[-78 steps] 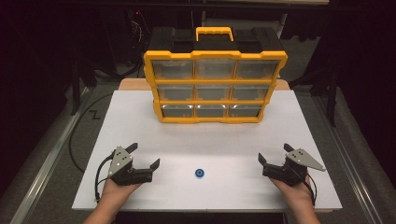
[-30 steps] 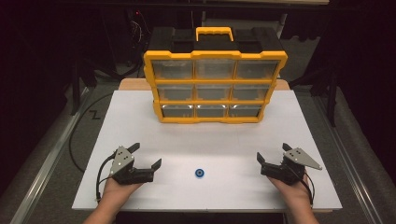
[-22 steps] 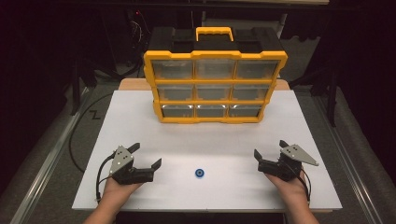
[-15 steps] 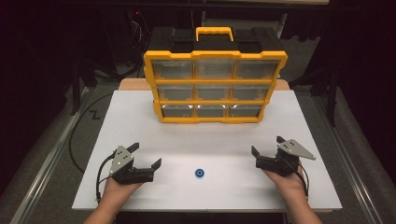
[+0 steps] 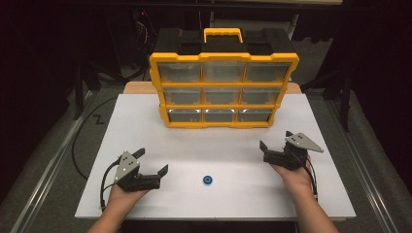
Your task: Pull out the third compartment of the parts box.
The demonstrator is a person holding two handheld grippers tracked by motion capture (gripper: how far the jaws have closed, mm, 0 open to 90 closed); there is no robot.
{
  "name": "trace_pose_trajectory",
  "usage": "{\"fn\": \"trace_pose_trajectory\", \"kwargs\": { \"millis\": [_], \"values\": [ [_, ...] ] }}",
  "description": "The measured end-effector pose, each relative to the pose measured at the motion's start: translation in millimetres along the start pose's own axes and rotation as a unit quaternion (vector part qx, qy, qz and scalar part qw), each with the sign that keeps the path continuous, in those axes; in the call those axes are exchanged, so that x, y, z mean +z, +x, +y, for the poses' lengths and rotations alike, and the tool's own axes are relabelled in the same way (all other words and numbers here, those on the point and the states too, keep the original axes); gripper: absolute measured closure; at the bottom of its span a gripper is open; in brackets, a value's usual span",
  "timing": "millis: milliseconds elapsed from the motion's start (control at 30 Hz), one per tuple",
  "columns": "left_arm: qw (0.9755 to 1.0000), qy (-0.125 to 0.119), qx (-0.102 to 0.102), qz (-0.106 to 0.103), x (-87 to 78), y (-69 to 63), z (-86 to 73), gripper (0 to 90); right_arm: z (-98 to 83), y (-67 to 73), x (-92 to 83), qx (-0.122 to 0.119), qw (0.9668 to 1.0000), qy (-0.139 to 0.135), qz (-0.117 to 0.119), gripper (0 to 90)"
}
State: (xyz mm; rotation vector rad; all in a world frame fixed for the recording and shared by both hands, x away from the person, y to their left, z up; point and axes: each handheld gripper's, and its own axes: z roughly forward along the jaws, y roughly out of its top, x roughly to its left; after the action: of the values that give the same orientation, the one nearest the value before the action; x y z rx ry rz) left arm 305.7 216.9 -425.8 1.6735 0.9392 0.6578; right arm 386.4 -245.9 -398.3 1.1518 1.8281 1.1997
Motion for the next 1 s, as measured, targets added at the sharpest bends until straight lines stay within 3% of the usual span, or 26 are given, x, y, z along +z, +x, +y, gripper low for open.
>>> {"fn": "trace_pose_trajectory", "kwargs": {
  "millis": [67,367,633,800,1000],
  "values": [
    [1.0000,0.000,0.000,0.000,0.0,0.4,0.0,0.3,0.5,-0.4,4.2,-0.009,0.9999,0.000,-0.009,1.1],
    [0.9999,-0.010,-0.012,0.004,-3.1,2.2,1.1,0.7,0.0,-5.2,17.9,-0.018,0.9998,0.004,-0.010,1.1],
    [0.9999,-0.005,-0.013,0.006,-2.6,2.3,1.0,0.2,-1.6,-1.9,10.7,-0.038,0.9988,-0.017,-0.026,1.1],
    [0.9999,-0.007,-0.013,0.007,-3.0,2.8,0.9,0.2,-5.9,-2.0,2.7,-0.031,0.9991,-0.022,-0.020,1.1],
    [0.9999,-0.010,-0.008,0.010,-2.3,1.7,0.3,0.2,-12.1,-4.9,-3.4,-0.059,0.9977,-0.014,-0.029,1.1]
  ]
}}
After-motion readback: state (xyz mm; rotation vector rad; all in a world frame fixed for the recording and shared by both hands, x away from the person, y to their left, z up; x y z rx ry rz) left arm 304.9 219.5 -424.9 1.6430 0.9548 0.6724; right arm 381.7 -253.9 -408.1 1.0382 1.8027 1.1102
